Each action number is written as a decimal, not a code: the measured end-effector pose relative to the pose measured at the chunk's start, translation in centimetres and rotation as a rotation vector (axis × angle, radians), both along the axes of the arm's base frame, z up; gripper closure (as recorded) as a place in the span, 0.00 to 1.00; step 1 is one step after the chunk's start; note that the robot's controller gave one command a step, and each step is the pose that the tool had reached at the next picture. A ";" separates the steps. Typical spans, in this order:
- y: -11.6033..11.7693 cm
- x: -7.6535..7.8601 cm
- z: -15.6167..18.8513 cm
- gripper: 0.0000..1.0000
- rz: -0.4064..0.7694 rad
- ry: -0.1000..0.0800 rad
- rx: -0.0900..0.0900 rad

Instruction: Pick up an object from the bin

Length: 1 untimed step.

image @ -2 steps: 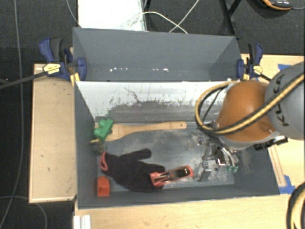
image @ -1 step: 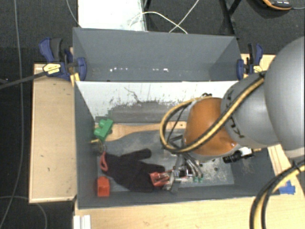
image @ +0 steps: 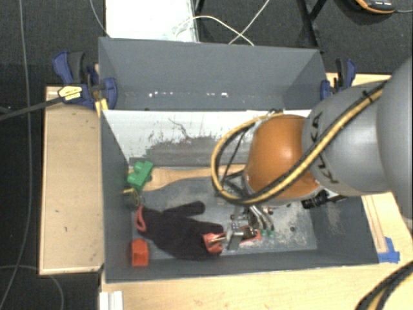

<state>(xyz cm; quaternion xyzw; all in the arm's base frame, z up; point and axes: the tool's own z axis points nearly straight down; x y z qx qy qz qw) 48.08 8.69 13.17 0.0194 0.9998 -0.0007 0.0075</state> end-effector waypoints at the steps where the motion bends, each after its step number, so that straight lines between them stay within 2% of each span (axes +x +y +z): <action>1: 4.1 6.3 -3.1 0.00 -0.391 0.017 0.002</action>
Offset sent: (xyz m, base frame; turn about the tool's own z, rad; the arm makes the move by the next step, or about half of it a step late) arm -0.0023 0.0613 -0.0617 -0.1615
